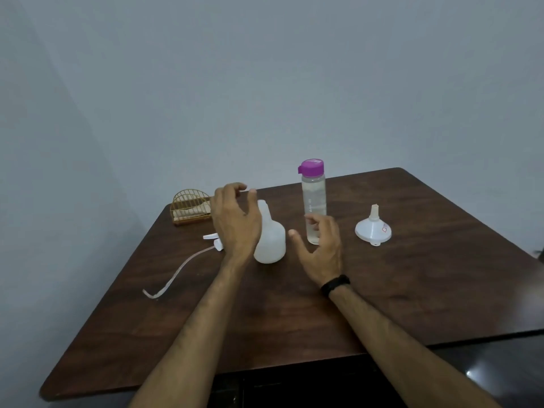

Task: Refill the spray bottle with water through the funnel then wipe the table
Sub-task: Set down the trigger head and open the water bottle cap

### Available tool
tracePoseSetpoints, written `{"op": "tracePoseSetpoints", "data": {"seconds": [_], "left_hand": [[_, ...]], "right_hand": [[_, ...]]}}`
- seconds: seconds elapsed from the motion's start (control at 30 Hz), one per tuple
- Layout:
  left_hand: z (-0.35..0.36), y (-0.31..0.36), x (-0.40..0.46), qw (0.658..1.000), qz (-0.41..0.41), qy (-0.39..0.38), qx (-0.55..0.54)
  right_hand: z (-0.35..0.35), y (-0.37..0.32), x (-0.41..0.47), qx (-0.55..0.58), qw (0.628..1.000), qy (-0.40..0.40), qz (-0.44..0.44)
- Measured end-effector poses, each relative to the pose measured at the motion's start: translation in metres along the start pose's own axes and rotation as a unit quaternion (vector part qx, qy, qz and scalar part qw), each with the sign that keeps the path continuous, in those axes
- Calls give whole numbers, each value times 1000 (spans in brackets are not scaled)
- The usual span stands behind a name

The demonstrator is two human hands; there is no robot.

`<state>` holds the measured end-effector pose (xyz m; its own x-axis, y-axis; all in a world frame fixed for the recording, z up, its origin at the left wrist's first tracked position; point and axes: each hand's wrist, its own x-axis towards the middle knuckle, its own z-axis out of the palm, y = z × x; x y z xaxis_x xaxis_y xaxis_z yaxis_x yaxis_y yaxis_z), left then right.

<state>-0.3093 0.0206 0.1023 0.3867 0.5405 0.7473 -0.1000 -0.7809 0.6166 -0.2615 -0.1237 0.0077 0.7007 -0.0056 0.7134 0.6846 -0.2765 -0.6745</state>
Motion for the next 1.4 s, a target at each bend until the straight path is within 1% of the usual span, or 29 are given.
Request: {"op": "tracePoseSetpoints", "data": {"seconds": [0.07,0.1,0.13,0.2,0.3,0.37,0.47,0.5,0.63,0.73,0.87,0.9,0.97,1.03,1.07,1.1,1.17,1.2,1.23,1.27,1.3,1.33,1.4], "left_hand": [[11,22,2,999,34,-23,-12],[17,31,2,998,46,-47,-17],[23,39,4,995,54,-80,-21],[36,53,9,985,59,-162,-30],[56,64,19,959,59,-277,-14],[65,69,27,939,70,-338,16],[71,74,40,903,85,-419,46],[71,75,44,896,89,-431,51],[71,74,55,891,91,-441,61],[72,69,58,879,103,-459,71],[71,73,58,870,108,-480,41],[72,73,56,874,104,-475,29],[75,74,53,896,91,-434,32],[75,78,52,920,65,-378,83],[72,81,52,920,50,-368,125],[70,84,54,912,38,-371,173],[62,93,58,883,24,-389,263],[59,97,61,873,25,-390,292],[56,99,64,870,34,-387,303],[55,101,67,875,50,-385,289],[55,102,71,880,68,-396,254],[54,105,74,877,83,-425,209],[54,113,81,847,94,-505,136]], "right_hand": [[-9,8,9,-17,998,40,51],[-12,15,14,-28,996,37,77],[-15,23,19,-39,994,17,102],[-18,37,28,-38,987,-49,151],[-18,47,37,49,956,-160,240],[-18,51,40,64,941,-214,254],[-19,57,40,57,943,-230,233],[-19,61,40,58,946,-224,226],[-20,68,41,60,953,-208,212],[-21,69,42,63,948,-221,221],[-23,68,42,78,942,-234,227],[-24,67,41,85,940,-237,231],[-24,65,41,90,936,-243,239],[-25,63,41,85,935,-244,244],[-25,62,41,82,935,-245,244],[-25,61,42,79,935,-245,245],[-26,59,42,72,936,-243,245],[-26,59,42,68,936,-241,245],[-26,59,42,65,937,-240,244],[-26,59,42,62,938,-241,243],[-26,58,41,60,937,-241,244],[-26,57,41,59,937,-241,245],[-27,56,41,58,937,-241,246]]}}
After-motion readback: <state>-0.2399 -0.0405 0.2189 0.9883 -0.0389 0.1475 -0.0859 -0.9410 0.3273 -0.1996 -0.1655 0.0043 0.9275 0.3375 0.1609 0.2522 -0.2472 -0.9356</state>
